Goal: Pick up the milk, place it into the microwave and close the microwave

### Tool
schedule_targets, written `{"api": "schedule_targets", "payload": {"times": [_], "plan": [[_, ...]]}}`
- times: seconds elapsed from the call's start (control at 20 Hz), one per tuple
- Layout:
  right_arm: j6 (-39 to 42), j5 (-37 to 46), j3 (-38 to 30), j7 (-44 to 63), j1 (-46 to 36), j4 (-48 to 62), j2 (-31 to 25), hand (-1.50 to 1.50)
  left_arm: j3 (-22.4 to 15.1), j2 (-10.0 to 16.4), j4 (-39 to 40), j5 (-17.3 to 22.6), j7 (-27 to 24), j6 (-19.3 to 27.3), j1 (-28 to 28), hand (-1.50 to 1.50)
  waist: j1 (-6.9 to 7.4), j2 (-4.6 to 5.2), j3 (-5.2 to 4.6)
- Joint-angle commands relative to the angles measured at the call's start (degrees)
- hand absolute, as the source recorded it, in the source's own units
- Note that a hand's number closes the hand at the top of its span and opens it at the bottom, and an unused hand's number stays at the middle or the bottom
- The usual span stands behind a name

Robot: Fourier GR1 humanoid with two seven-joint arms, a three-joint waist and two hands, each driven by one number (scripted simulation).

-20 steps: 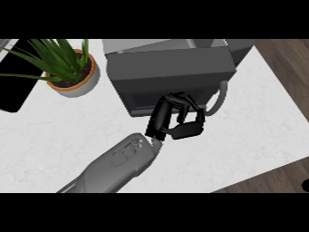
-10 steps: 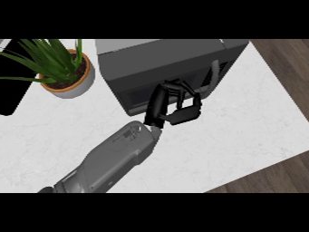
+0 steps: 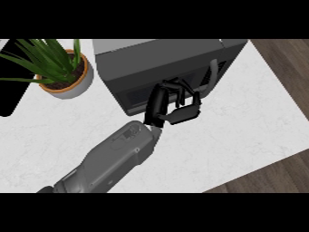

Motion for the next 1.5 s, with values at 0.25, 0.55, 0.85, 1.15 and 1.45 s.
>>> {"api": "schedule_targets", "payload": {"times": [0.25, 0.55, 0.85, 1.15, 1.45], "plan": [[0.9, -1.6, -1.7, 1.1, -3.0, 1.7, -2.9, -1.50, 2.6, 0.0, 4.2, 3.1, -2.8, -0.6, -5.9, 1.50, -0.35, 0.79, 0.05], [1.2, -2.3, -3.3, 1.5, -3.7, 3.2, -4.6, -1.50, 2.5, 0.0, 5.0, 5.1, -4.8, -1.3, -6.3, 1.50, -0.50, 0.80, 0.07], [1.4, -2.7, -4.8, 1.5, -5.6, 4.9, -6.5, -1.50, 1.5, 0.0, 5.8, 6.5, -6.5, -1.3, -6.5, 1.50, -0.20, 1.18, 0.17], [1.9, -1.2, -6.0, 1.5, -6.8, 5.7, -9.7, -1.50, 0.9, 0.0, 6.3, 7.9, -7.7, -1.4, -7.1, 1.50, -0.30, 1.19, 0.17], [2.3, -0.5, -6.9, 1.2, -7.6, 7.5, -11.5, -1.50, 0.1, 0.0, 6.6, 9.4, -8.8, -1.3, -7.3, 1.50, -0.38, 1.54, 0.33]]}}
